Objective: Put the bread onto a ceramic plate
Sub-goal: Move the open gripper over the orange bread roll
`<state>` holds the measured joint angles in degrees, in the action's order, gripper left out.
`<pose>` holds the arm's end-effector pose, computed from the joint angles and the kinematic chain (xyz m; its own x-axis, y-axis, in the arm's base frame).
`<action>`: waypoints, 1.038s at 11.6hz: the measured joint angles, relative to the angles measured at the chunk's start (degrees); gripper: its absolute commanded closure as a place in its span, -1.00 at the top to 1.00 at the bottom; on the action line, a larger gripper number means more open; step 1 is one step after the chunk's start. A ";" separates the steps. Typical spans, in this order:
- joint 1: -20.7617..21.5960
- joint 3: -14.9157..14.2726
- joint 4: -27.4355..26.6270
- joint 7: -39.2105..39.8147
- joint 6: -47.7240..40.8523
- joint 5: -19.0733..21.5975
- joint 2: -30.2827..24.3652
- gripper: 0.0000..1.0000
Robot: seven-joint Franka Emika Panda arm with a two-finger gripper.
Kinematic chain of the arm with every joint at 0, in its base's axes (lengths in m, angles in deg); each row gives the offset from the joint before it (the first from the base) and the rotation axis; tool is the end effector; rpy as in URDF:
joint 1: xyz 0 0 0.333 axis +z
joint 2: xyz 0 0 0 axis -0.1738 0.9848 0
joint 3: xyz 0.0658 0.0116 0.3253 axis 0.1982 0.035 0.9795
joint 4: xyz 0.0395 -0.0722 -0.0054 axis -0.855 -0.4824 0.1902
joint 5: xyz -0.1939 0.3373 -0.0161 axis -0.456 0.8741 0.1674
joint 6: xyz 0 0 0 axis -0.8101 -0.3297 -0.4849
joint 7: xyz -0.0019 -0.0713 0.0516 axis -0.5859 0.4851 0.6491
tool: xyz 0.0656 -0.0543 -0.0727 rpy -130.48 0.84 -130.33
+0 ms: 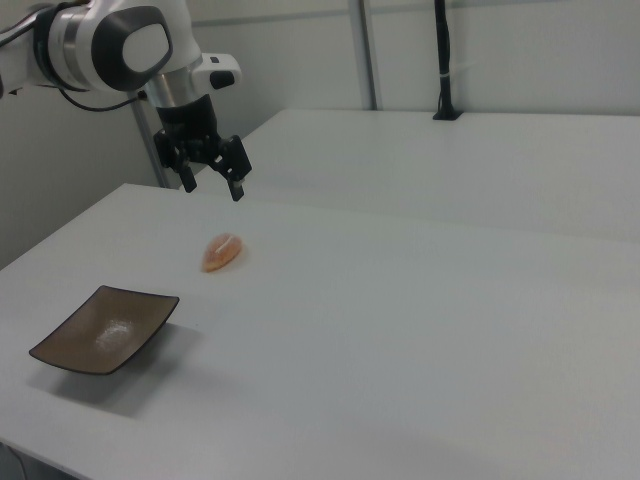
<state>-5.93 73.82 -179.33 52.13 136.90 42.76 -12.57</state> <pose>0.5567 0.0717 0.6172 0.9872 0.1249 0.0989 0.1290 -0.9910 -0.0359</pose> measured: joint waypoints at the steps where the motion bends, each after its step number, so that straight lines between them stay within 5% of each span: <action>1: 0.11 0.10 0.00 0.00 0.00 0.00 0.07 1.00; 7: 3.50 0.54 1.87 0.00 0.06 0.05 1.90 1.00; 12: 8.05 0.70 13.05 -0.01 5.73 0.10 14.73 1.00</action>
<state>2.12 74.51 -166.28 52.13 142.63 42.86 2.16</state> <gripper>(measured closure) 0.000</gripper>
